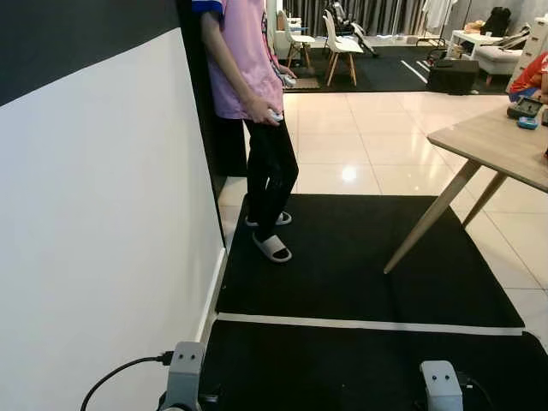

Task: Restocking fridge

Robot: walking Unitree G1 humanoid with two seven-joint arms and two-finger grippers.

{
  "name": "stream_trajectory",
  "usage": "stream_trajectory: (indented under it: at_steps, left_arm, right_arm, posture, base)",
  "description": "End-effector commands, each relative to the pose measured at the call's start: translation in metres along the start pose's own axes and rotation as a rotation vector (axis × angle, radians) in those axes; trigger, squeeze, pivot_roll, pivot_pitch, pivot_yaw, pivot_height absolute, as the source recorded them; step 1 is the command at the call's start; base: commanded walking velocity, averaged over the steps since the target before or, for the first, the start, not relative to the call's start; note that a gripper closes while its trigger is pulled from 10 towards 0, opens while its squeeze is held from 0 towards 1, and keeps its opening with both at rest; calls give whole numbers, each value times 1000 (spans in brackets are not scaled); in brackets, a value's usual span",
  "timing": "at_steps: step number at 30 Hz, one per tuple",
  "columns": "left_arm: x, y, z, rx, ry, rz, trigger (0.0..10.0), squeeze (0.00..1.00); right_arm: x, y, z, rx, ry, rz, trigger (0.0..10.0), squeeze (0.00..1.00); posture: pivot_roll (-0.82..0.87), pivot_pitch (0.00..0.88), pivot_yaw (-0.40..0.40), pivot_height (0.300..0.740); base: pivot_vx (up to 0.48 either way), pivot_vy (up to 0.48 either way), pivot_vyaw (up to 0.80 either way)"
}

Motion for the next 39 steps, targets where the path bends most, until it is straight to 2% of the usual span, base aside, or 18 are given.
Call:
stream_trajectory:
  at_steps: [1, 7, 39]
  left_arm:
    - [-2, -8, 1, 26, -12, -19, 10000, 0]
    - [-1, -5, 1, 30, -11, -17, 10000, 0]
    - [-1, -8, 1, 20, -11, -24, 10000, 0]
  right_arm:
    - [-2, -7, 3, 22, -11, -16, 10000, 0]
    - [-2, -8, -1, 40, -10, -13, 10000, 0]
    - [-2, -6, 1, 37, -8, -12, 10000, 0]
  posture:
    - [-92, 89, 31, 734]
    - [-92, 89, 39, 734]
    - [-92, 103, 32, 734]
  base:
    - [0, 0, 0]
    - [0, 0, -105]
    - [0, 0, -800]
Point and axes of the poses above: a point about 5 cm out from each wrist's last joint towards the gripper, its own x axis pointing out of the wrist towards the gripper, its own y axis along the axis of the wrist's last joint, z = x × y, the point moved 5 cm from there along x, pointing out of the wrist towards the gripper
